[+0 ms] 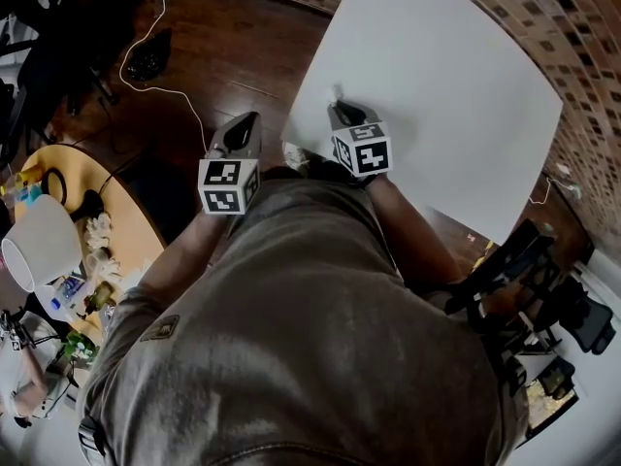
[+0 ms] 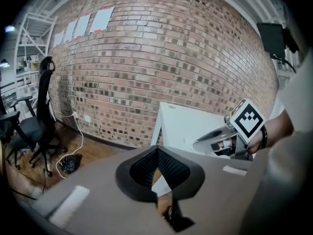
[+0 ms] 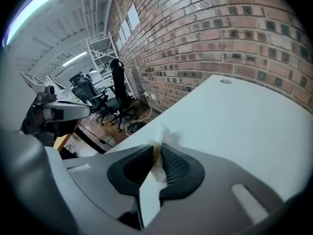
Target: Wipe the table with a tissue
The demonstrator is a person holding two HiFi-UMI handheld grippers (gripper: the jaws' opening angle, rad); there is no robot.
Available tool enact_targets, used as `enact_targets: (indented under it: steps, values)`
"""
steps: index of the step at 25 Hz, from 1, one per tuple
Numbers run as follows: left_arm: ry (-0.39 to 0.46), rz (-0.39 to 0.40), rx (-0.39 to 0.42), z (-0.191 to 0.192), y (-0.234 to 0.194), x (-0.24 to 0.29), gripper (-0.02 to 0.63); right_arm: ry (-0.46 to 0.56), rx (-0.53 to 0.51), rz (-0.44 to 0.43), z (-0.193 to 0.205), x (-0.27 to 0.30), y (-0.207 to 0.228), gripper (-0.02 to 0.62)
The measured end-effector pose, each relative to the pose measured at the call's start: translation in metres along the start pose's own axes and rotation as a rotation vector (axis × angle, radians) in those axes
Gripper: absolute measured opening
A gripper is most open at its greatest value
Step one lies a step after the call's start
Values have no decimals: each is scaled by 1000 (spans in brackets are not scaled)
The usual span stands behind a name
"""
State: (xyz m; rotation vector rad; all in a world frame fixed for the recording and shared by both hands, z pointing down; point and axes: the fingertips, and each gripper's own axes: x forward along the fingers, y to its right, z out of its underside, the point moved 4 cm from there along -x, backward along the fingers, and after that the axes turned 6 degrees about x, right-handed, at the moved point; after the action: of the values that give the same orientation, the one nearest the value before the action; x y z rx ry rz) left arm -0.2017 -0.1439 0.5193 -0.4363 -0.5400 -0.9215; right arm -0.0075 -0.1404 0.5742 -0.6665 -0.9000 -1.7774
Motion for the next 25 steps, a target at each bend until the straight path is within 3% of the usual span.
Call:
enact_targets:
  steps: [6, 10, 25]
  values:
    - [-11, -45, -2, 3, -11, -11, 2, -11, -39, -91, -6, 16, -30, 64]
    - [-16, -45, -11, 7, -13, -13, 2, -1, -38, -97, -7, 18, -32, 64]
    - [-7, 68, 49, -8, 17, 15, 2, 37, 102, 89, 12, -26, 44, 64]
